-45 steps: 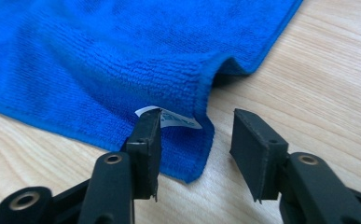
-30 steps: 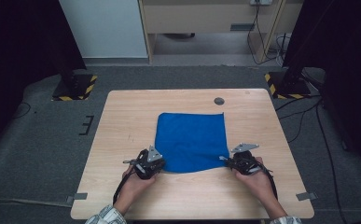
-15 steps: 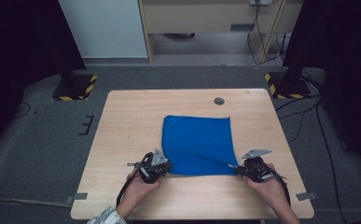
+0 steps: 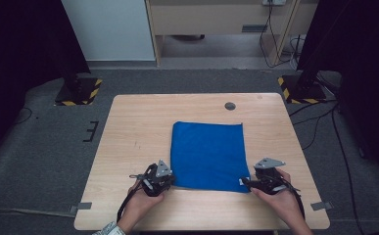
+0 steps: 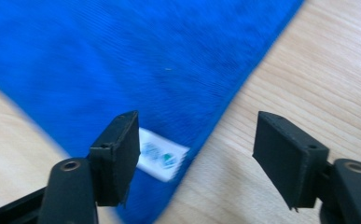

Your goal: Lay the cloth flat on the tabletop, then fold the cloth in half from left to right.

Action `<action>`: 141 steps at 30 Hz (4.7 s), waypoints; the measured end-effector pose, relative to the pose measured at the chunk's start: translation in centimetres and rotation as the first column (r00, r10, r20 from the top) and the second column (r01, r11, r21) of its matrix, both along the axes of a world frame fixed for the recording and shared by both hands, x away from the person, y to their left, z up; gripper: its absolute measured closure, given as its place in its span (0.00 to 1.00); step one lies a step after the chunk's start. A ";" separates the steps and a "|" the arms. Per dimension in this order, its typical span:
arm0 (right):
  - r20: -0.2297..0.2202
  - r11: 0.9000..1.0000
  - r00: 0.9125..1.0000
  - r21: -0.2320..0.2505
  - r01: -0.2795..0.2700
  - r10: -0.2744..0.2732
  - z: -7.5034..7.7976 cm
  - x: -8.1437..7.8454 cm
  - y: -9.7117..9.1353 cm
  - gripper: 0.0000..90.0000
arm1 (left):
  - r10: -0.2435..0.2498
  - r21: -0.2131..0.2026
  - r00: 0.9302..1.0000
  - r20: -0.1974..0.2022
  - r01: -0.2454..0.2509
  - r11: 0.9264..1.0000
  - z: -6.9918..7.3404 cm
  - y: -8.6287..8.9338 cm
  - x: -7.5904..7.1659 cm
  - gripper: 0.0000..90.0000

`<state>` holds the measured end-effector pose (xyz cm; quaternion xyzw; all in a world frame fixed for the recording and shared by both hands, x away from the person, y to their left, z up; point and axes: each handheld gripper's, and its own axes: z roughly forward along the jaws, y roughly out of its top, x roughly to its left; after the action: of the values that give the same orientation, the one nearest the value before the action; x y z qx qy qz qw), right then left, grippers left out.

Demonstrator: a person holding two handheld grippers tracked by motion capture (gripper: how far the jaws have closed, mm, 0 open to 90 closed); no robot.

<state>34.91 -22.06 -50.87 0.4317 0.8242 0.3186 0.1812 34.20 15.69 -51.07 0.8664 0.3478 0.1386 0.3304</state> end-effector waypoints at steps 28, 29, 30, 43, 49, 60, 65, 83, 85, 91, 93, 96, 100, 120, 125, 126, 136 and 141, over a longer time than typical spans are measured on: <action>-0.038 1.000 0.999 -0.027 -0.016 0.015 -0.9 0.4 -0.3 0.21 | 0.044 -0.095 0.998 0.039 -0.040 0.995 0.7 0.5 -0.5 0.45; -0.033 1.000 0.999 -0.006 -0.019 0.019 -0.7 0.4 -0.2 0.17 | 0.051 -0.107 0.997 0.049 -0.045 0.993 0.8 0.6 -0.4 0.39; -0.029 1.000 0.999 0.015 -0.018 0.019 -0.5 0.5 0.0 0.14 | 0.057 -0.122 0.997 0.058 -0.049 0.991 1.0 0.8 -0.3 0.34; 0.058 0.991 0.994 0.099 -0.095 0.089 0.2 1.2 2.9 0.12 | 0.125 -0.149 0.989 0.081 -0.112 0.982 0.6 2.0 1.7 0.11; 0.083 0.989 0.992 0.100 -0.105 0.097 0.5 1.7 4.5 0.14 | 0.132 -0.156 0.987 0.095 -0.116 0.981 0.7 2.9 1.9 0.09; 0.034 0.967 0.975 0.122 -0.223 0.221 0.8 2.4 10.3 0.15 | 0.206 -0.159 0.973 0.106 -0.188 0.969 0.7 6.2 3.1 0.09; 0.019 0.958 0.965 0.113 -0.263 0.263 0.8 2.3 13.4 0.13 | 0.235 -0.160 0.967 0.103 -0.217 0.963 0.6 7.3 3.5 0.09; -0.006 0.903 0.905 0.066 -0.425 0.426 -0.1 -0.2 20.5 0.24 | 0.258 -0.154 0.960 0.104 -0.241 0.958 0.4 8.3 3.8 0.10; 0.003 0.901 0.903 0.064 -0.429 0.429 -0.2 -0.5 20.7 0.24 | 0.260 -0.156 0.960 0.101 -0.243 0.957 0.4 8.3 3.9 0.10; 0.009 0.901 0.903 0.057 -0.429 0.429 -0.7 -1.3 21.1 0.20 | 0.250 -0.150 0.962 0.106 -0.233 0.961 0.4 8.1 3.8 0.10; 0.013 0.902 0.903 0.053 -0.429 0.429 -0.8 -1.6 21.3 0.20 | 0.250 -0.149 0.962 0.107 -0.233 0.961 0.4 8.1 3.8 0.10; 0.023 0.900 0.902 0.053 -0.433 0.432 -0.8 -1.8 21.7 0.23 | 0.252 -0.149 0.962 0.108 -0.235 0.960 0.4 8.1 3.8 0.10; 0.024 0.902 0.904 0.058 -0.427 0.426 -1.2 -1.7 22.5 0.31 | 0.252 -0.149 0.962 0.109 -0.235 0.961 0.4 8.1 3.8 0.10; 0.022 0.915 0.919 0.093 -0.394 0.393 -0.9 -1.3 22.8 0.94 | 0.210 -0.183 0.971 0.118 -0.187 0.965 1.5 7.4 5.2 0.10; 0.014 0.901 0.905 0.095 -0.424 0.424 -1.0 -2.0 23.7 0.94 | 0.194 -0.175 0.974 0.115 -0.172 0.969 1.9 6.9 8.0 0.14; 0.012 0.898 0.903 0.099 -0.429 0.430 -1.0 -2.1 24.0 0.94 | 0.188 -0.169 0.976 0.113 -0.167 0.971 2.0 6.9 8.7 0.15; 0.018 0.881 0.885 0.093 -0.464 0.464 -1.3 -3.0 25.7 0.94 | 0.209 -0.140 0.975 0.074 -0.197 0.970 1.7 5.6 15.1 0.30; 0.021 0.881 0.887 0.100 -0.462 0.462 -1.6 -3.2 25.7 0.94 | 0.218 -0.114 0.975 0.053 -0.211 0.971 1.1 4.9 17.2 0.42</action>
<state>31.69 3.66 -52.47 0.2324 0.8862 0.3935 0.0761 51.41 20.60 -49.97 0.7997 0.4353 0.1825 0.3709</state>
